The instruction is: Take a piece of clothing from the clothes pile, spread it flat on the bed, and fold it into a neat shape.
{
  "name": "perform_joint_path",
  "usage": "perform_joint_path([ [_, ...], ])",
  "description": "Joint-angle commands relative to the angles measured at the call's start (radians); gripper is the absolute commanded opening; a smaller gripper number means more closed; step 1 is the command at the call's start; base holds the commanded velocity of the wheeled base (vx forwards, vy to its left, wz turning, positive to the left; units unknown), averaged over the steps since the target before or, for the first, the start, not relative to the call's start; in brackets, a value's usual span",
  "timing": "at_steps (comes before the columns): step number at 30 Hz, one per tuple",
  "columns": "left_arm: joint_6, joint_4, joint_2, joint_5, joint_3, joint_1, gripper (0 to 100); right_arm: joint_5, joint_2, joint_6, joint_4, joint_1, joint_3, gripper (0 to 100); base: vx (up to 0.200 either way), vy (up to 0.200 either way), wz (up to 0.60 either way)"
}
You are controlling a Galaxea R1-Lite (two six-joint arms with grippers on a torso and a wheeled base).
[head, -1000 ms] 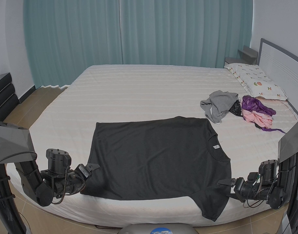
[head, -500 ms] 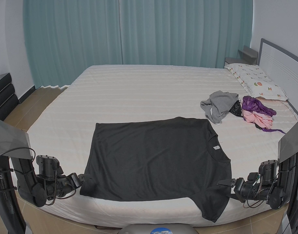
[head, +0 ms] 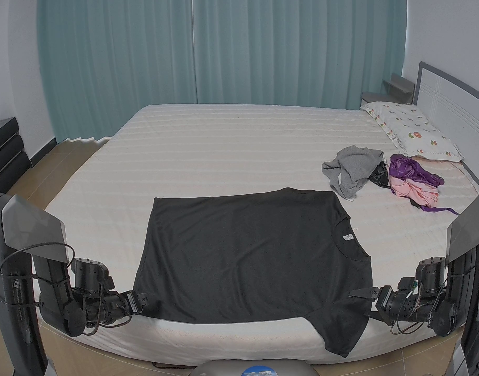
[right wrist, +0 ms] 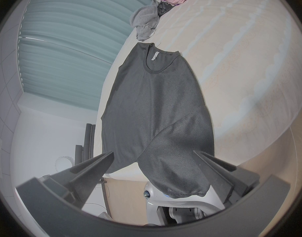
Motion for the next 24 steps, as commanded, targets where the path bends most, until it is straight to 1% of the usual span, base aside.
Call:
perform_joint_path([
  [1, -0.004, 0.000, 0.014, 0.000, -0.011, -0.022, 100, 0.000, 0.002, 0.000, -0.016, 0.002, 0.000, 100, 0.000, 0.000, 0.00],
  [6, -0.004, 0.013, 0.022, 0.002, -0.046, -0.048, 100, 0.000, 0.003, -0.001, -0.016, 0.002, 0.000, 100, 0.000, 0.000, 0.00],
  [10, -0.004, 0.013, 0.022, 0.004, -0.038, -0.051, 100, 0.000, 0.002, -0.001, -0.016, 0.002, 0.000, 100, 0.000, 0.000, 0.00],
  [11, -0.004, 0.012, 0.022, 0.004, -0.035, -0.051, 0, 0.000, 0.002, -0.001, -0.016, 0.002, 0.000, 100, 0.000, 0.000, 0.00],
  [16, -0.004, 0.009, 0.020, 0.014, -0.029, -0.050, 0, 0.000, 0.002, -0.001, -0.016, 0.002, 0.000, 100, 0.000, 0.000, 0.00],
  [24, -0.005, 0.004, 0.011, 0.019, 0.008, -0.010, 0, -0.003, 0.003, -0.003, -0.016, 0.003, 0.000, 100, 0.000, 0.000, 0.00],
])
